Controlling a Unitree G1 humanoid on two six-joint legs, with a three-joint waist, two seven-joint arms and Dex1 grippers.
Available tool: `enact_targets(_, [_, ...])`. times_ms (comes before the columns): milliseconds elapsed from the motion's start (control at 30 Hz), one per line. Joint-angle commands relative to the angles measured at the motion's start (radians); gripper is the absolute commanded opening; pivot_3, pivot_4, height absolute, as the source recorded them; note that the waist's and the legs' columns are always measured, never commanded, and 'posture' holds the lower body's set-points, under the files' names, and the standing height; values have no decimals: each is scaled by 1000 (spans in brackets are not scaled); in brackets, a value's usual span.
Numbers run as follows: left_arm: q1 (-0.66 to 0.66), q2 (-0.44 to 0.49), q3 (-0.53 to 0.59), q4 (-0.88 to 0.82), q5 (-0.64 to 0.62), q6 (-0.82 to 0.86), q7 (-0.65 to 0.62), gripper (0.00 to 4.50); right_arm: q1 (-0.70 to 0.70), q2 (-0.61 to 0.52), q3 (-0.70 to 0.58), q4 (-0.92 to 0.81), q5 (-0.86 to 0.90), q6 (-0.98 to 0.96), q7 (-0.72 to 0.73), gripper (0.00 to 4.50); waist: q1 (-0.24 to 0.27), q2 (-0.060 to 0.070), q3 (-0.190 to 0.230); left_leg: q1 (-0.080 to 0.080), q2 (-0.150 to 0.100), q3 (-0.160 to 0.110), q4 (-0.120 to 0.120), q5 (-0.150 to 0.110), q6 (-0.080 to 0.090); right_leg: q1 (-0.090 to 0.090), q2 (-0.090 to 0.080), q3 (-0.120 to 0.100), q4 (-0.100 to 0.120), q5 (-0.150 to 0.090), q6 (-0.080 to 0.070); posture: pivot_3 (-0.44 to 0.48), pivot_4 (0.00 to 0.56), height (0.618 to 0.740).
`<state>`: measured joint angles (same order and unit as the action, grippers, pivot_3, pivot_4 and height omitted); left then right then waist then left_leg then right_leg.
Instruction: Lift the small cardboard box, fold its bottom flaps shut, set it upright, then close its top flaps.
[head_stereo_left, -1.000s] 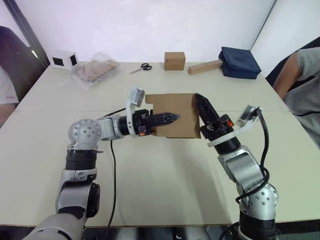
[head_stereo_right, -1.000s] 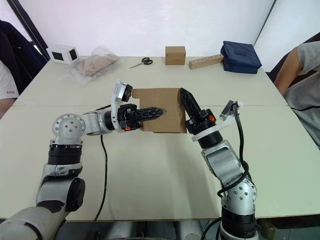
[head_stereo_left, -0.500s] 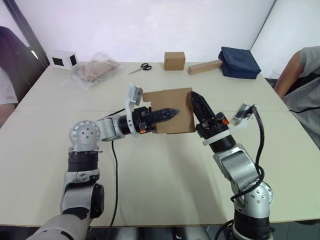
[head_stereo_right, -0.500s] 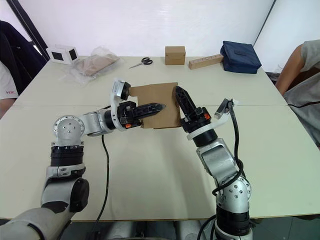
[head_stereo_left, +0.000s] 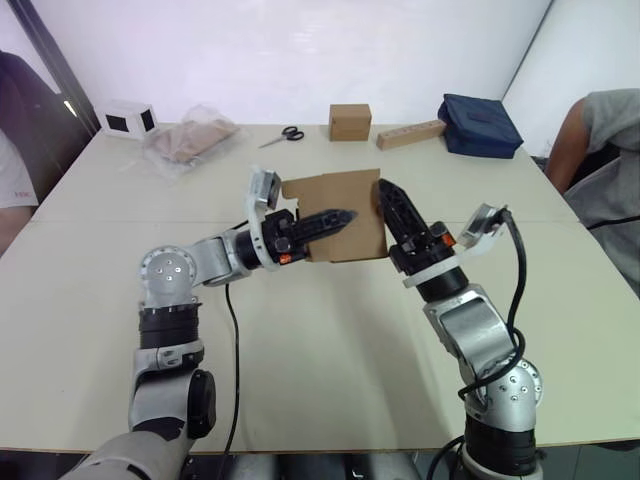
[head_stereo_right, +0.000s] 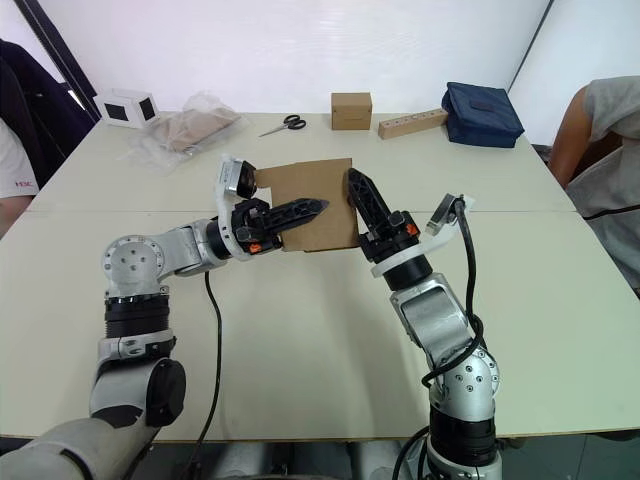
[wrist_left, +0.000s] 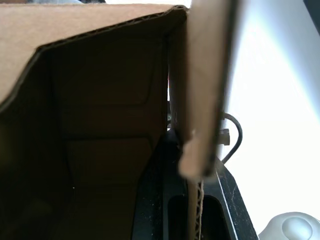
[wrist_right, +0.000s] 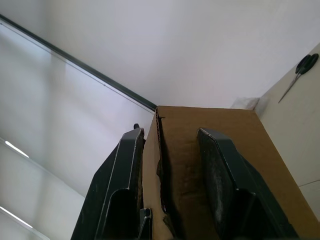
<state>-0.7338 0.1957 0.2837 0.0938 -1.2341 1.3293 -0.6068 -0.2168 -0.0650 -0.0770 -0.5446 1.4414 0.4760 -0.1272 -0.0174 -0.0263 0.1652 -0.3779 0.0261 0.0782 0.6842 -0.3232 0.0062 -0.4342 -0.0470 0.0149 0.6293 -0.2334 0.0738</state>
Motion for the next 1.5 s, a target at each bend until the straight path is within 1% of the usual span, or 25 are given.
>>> enact_targets(33, [-25,15,-12,-24,-34,6,-27,0,-5,-18,-8,-33,33,6,7,1710,0,0,0,0,0,0,0,0,0,0,0,0,0,0,0,0,150,740])
enact_targets(200, [-34,56,-16,-3,-17,-8,-60,0,4,-61,-54,-59,71,-6,-6,1710,0,0,0,0,0,0,0,0,0,0,0,0,0,0,0,0,150,740])
enact_targets(433, [-38,84,-31,12,-1,-28,-91,0,10,-118,-93,-94,105,-20,-29,1710,0,0,0,0,0,0,0,0,0,0,0,0,0,0,0,0,150,740])
enact_targets(533, [-39,91,-33,14,-1,-30,-98,0,24,-146,-109,-109,112,-21,-37,925,1,0,0,0,0,0,0,0,0,0,0,0,0,0,0,0,150,740])
enact_targets(600, [-41,93,-35,16,1,-32,-101,0,31,-158,-114,-113,113,-21,-36,120,1,0,0,0,0,0,0,0,0,0,0,0,0,0,0,0,150,740])
enact_targets(633, [-43,94,-36,18,1,-33,-103,0,44,-179,-114,-116,98,-10,-38,46,1,0,0,-1,0,0,0,0,0,0,0,0,0,0,0,0,150,740])
enact_targets(700, [-46,94,-35,18,-1,-35,-103,0,91,-210,-78,-119,23,21,-20,46,1,0,0,-1,0,0,0,0,0,0,0,0,-1,0,0,0,150,740])
enact_targets(767, [-47,92,-38,18,-1,-39,-104,0,114,-206,-41,-110,-22,23,-5,46,1,0,0,-1,0,0,0,0,0,0,0,0,-1,0,-1,0,150,740])
enact_targets(833, [-48,89,-40,19,-1,-41,-104,0,109,-197,-13,-109,-41,24,4,46,0,0,0,-1,0,0,0,0,0,-1,0,0,-1,0,-1,0,150,740])
enact_targets(1000, [-41,89,-65,6,10,-43,-119,0,68,-236,100,-129,-93,113,37,46,0,0,0,-1,0,0,0,0,0,-1,0,0,-1,0,-1,0,150,740])
enact_targets(1133, [-42,86,-84,1,30,-52,-133,0,57,-247,118,-122,-127,133,46,46,2,0,0,-2,0,0,0,0,0,-2,0,0,-1,0,-1,0,150,740])
enact_targets(1233, [-47,114,-112,-10,64,-57,-171,0,70,-272,76,-130,-125,131,41,46,3,0,0,-5,0,0,0,0,0,-4,0,0,-1,0,0,0,150,740])
enact_targets(1367, [-79,214,-201,-12,165,-105,-299,0,107,-351,-17,-159,-92,132,48,46,4,0,0,-10,-1,0,0,0,0,-9,-1,0,-1,0,0,0,150,740])
enact_targets(1433, [-110,283,-279,-14,246,-170,-413,0,148,-421,-83,-178,-70,142,68,46,6,0,0,-11,-1,0,0,0,0,-10,0,0,-1,0,0,0,150,740])
enact_targets(1500, [-162,347,-379,2,352,-243,-504,0,213,-531,-152,-204,-94,175,118,46,8,0,0,-12,-1,0,0,0,0,-10,0,-1,-2,0,0,0,150,740])
